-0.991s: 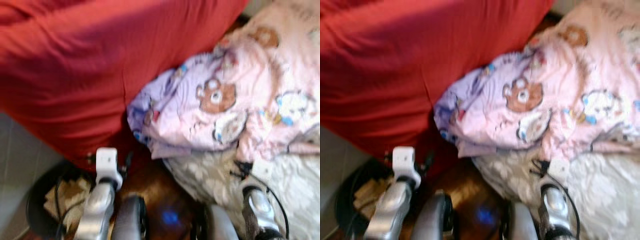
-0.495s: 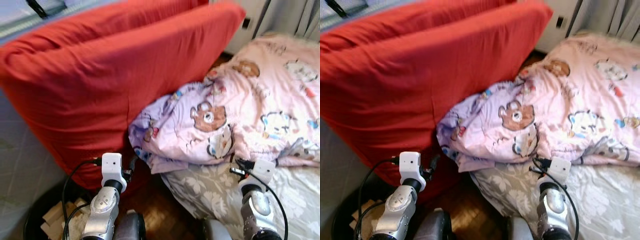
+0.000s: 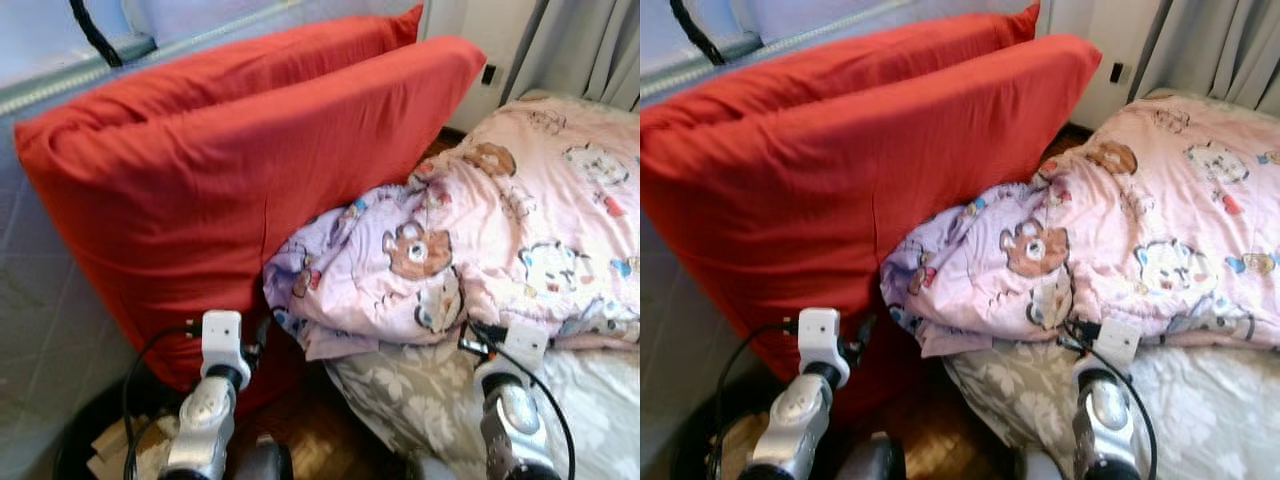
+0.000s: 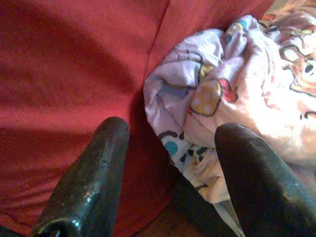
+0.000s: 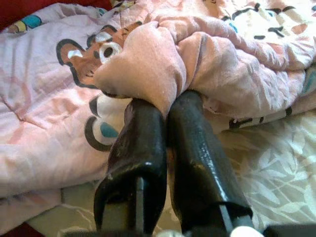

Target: Clean up the room

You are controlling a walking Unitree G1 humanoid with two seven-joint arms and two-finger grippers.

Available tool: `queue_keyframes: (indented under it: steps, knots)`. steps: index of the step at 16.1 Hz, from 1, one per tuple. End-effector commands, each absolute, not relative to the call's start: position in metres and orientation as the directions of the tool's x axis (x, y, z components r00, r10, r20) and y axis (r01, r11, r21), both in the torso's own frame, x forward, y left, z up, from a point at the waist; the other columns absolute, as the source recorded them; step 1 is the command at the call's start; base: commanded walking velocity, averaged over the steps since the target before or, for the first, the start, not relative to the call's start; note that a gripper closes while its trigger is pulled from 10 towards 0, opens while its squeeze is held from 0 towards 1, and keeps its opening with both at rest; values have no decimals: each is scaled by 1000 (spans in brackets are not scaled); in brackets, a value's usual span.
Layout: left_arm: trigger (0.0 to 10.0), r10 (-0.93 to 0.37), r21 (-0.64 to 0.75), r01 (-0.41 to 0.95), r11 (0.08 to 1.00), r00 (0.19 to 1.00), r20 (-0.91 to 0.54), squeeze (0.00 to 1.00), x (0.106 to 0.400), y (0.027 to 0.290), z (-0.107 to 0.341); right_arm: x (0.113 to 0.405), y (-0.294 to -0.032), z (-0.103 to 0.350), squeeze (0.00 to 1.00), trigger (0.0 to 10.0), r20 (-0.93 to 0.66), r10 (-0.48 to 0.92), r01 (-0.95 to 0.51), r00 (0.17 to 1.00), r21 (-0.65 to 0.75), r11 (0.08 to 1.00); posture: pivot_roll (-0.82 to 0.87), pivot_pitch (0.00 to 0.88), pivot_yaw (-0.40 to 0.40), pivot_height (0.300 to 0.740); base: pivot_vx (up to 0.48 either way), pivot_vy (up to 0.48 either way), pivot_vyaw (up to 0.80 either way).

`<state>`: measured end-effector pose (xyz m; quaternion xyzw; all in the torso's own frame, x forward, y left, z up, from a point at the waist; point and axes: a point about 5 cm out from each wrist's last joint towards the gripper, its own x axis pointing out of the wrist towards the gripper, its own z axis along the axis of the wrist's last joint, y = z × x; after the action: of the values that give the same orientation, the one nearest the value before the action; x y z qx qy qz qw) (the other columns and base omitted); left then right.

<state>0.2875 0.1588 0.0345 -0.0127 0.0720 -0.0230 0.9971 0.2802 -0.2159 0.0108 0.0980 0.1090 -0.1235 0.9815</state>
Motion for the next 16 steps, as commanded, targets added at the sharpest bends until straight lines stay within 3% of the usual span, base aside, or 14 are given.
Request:
queue_keyframes:
  steps: [1, 12, 16]
  knots:
    - [10000, -30, -19, 27, 999, 989, -148, 0, 286, 164, 32, 280, -216, 12, 0, 10000, -228, -226, 267, 947, 168, 949, 28, 74, 40, 727, 0, 0, 0]
    - [10000, -3, -34, -4, 999, 981, -194, 0, 281, 171, 19, 279, -217, 13, 0, 10000, -215, -220, 256, 951, 154, 954, 30, 94, 37, 740, 0, 0, 0]
    - [10000, -20, -45, 7, 999, 954, -298, 0, 271, 176, 0, 280, -216, 13, 0, 10000, -214, -230, 268, 949, 165, 949, 32, 96, 37, 740, 0, 0, 0]
